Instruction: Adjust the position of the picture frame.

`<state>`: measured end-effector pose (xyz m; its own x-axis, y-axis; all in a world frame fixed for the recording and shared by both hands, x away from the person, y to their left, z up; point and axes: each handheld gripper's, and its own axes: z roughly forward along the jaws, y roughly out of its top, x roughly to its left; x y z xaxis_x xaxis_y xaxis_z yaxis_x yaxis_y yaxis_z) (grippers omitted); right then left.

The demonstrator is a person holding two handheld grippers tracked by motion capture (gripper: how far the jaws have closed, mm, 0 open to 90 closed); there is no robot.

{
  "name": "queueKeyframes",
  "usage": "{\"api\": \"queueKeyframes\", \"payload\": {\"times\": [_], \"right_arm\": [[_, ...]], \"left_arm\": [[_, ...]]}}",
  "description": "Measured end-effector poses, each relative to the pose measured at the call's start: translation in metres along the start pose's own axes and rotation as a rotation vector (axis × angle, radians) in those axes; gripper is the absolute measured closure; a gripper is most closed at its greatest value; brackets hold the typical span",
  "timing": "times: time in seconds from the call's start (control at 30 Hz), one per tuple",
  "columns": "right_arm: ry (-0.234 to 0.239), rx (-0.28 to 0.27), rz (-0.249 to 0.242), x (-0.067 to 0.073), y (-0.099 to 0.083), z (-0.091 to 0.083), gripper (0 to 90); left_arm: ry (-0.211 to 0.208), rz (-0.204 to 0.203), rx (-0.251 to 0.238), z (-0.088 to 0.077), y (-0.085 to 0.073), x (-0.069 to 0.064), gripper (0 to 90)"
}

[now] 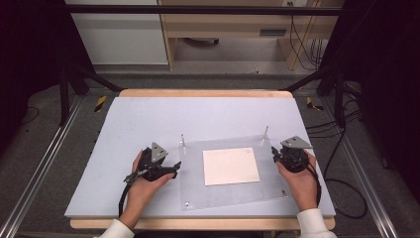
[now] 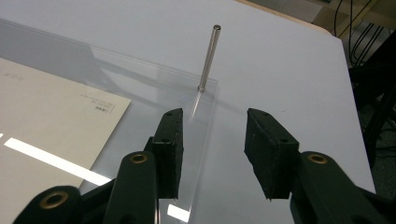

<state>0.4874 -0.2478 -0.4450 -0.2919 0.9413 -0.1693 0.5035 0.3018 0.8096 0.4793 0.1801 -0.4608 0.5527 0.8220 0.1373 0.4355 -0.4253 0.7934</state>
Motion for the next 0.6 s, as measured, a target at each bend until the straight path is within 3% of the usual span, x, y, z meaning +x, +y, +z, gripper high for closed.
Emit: {"api": "queueKeyframes", "payload": {"times": [0.1,0.17,0.2,0.23,0.3,0.33,0.47,0.53,0.57,0.6], "right_arm": [[0.015,0.006,0.022,-0.001,0.001,-0.001,55.1],[0.025,0.014,0.023,-0.001,0.003,-0.001,54.3],[0.048,0.035,0.015,-0.003,0.007,0.001,51.7],[0.062,0.045,0.009,-0.005,0.010,0.003,51.8],[0.069,0.059,-0.006,-0.008,0.013,0.005,52.8],[0.082,0.098,-0.047,-0.014,0.019,0.010,53.8],[0.125,0.144,-0.095,-0.028,0.031,0.031,54.2],[0.141,0.148,-0.090,-0.029,0.033,0.036,54.5],[0.158,0.167,-0.104,-0.031,0.033,0.048,56.4],[0.158,0.167,-0.104,-0.031,0.033,0.048,56.4]], "left_arm": [[0.005,0.015,-0.017,-0.001,0.002,-0.002,18.3],[-0.019,0.016,-0.023,-0.003,0.006,-0.004,20.7],[-0.018,0.032,-0.006,-0.005,0.013,-0.003,22.0],[-0.009,0.009,0.018,-0.007,0.016,-0.004,24.3],[-0.007,0.017,0.017,-0.006,0.020,-0.002,27.2],[-0.020,0.056,0.008,0.001,0.029,0.002,28.5],[-0.025,0.079,0.058,0.018,0.038,0.003,33.0],[-0.028,0.069,0.060,0.021,0.038,0.005,33.4],[-0.043,0.019,0.040,0.029,0.039,0.007,35.2],[-0.043,0.019,0.040,0.029,0.039,0.007,36.4]]}}
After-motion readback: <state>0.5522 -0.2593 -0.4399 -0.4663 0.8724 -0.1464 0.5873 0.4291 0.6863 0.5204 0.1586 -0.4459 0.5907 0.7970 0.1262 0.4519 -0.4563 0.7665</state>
